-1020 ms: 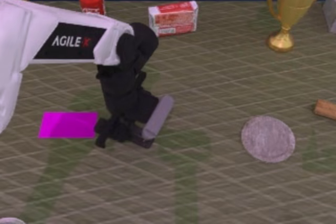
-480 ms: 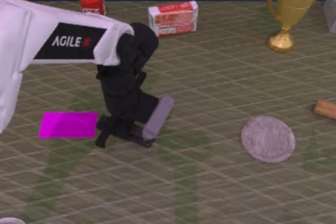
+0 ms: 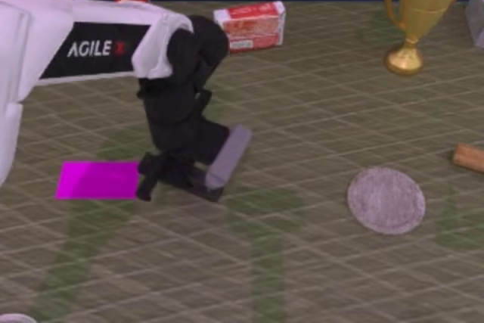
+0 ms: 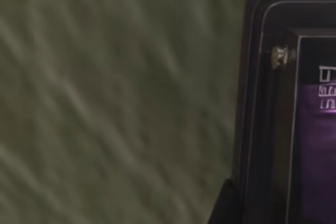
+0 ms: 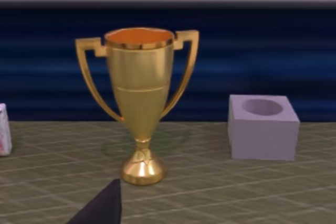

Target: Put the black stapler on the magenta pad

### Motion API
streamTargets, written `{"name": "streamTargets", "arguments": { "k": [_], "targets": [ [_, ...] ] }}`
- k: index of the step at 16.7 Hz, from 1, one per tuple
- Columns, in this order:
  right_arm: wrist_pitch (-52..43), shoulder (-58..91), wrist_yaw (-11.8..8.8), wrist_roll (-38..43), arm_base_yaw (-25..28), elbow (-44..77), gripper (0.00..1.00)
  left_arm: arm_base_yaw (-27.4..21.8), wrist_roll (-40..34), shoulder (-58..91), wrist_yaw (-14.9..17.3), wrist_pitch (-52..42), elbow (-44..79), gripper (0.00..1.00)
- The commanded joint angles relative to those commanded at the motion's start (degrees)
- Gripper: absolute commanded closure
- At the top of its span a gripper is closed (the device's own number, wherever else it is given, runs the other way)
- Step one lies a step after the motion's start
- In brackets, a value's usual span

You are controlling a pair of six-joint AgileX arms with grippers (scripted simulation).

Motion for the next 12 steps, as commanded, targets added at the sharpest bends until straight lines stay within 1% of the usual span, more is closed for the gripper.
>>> {"name": "streamTargets", "arguments": {
  "k": [4,6,12],
  "targets": [
    [0.0,0.0,0.0,0.0,0.0,0.0,0.0,0.4,0.0,-3.8,0.0,-11.2,5.7,1.0],
    [0.0,0.0,0.0,0.0,0.0,0.0,0.0,0.7,-0.2,-5.5,0.0,-14.4,7.8,1.0],
    [0.0,0.0,0.0,0.0,0.0,0.0,0.0,0.5,-0.3,-6.0,0.0,-15.0,8.3,1.0]
  ]
}}
